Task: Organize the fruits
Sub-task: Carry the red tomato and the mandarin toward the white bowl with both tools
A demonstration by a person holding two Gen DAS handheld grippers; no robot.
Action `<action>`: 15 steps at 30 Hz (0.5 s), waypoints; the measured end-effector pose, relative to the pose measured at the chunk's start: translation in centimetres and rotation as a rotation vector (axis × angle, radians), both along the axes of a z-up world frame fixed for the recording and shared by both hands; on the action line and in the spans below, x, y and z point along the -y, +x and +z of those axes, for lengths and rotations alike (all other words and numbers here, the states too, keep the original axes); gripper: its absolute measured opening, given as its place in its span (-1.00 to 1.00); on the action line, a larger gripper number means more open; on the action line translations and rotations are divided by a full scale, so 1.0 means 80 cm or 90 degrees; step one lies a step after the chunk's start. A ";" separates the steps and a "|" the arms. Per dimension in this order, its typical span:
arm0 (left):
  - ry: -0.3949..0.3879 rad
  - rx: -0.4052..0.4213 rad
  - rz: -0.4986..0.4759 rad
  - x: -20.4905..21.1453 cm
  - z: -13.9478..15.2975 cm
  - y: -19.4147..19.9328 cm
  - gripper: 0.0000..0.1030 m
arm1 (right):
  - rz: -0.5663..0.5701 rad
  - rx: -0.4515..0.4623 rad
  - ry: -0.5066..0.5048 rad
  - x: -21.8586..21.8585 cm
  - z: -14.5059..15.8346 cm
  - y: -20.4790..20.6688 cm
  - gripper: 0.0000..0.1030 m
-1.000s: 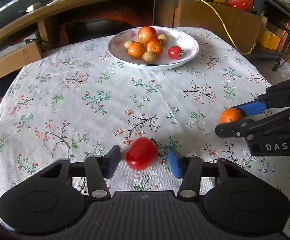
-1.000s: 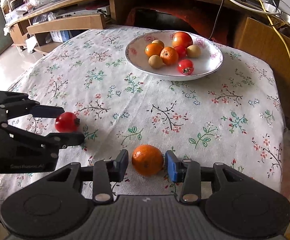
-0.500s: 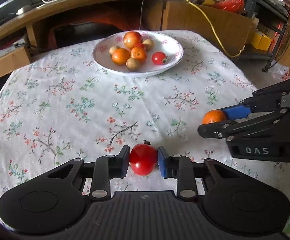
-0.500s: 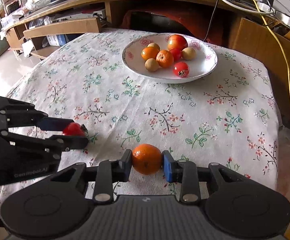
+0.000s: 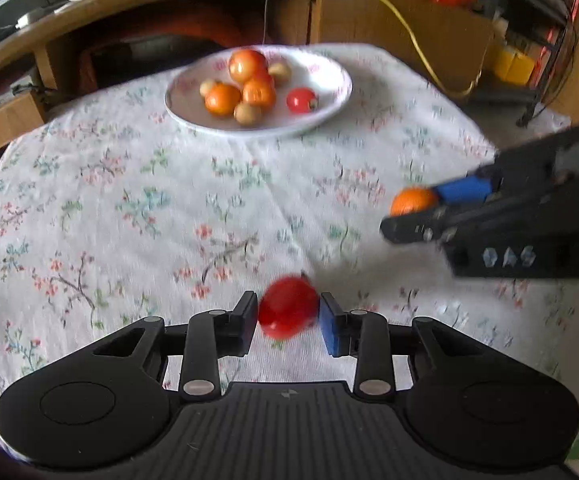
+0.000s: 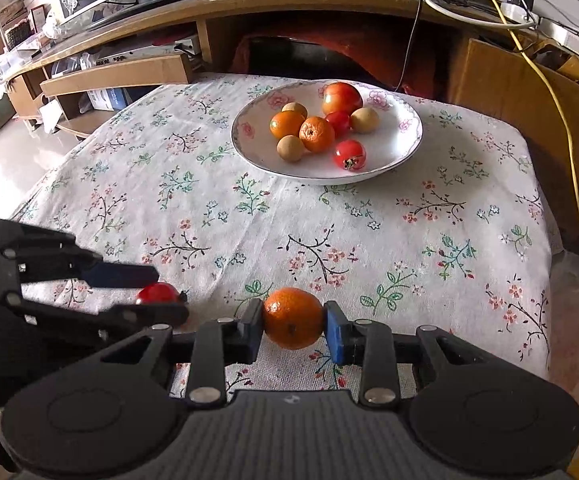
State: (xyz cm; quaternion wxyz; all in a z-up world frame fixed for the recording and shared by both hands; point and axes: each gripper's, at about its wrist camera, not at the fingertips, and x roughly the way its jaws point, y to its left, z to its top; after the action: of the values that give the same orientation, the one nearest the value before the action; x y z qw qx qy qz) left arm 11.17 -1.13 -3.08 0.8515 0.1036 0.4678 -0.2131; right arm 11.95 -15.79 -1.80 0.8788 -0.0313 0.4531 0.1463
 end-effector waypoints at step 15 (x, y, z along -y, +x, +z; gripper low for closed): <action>-0.040 0.007 0.033 -0.003 0.017 0.020 -0.26 | 0.006 0.008 0.000 -0.004 0.003 0.004 -0.37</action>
State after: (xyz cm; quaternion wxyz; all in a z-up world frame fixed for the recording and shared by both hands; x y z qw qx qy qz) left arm 12.76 -0.86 -1.74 0.8623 0.0660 0.4586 -0.2046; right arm 12.25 -15.46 -1.59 0.8808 -0.0344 0.4476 0.1506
